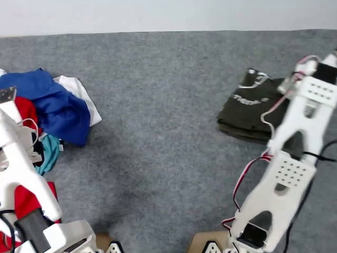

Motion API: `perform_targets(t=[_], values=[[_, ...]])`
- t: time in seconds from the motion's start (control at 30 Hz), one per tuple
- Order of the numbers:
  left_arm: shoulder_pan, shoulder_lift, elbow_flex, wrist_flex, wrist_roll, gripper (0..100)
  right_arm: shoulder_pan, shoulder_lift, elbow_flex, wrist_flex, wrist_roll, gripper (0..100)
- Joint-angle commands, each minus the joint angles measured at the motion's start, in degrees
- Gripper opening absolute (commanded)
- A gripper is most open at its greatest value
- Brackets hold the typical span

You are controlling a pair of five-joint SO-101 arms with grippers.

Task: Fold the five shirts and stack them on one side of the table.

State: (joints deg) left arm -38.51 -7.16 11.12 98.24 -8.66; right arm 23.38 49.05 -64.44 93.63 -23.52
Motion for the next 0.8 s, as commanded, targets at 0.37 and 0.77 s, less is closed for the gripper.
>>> perform_targets(t=[0.37, 0.77], values=[[0.35, -2.81, -0.22, 0.53, 0.09, 5, 21.32, 1.63, -3.25, -0.22, 15.65, 1.0], [0.35, -2.90, -0.22, 2.11, 0.35, 5, 32.48, 5.93, -3.25, -8.04, 23.12, 1.0]])
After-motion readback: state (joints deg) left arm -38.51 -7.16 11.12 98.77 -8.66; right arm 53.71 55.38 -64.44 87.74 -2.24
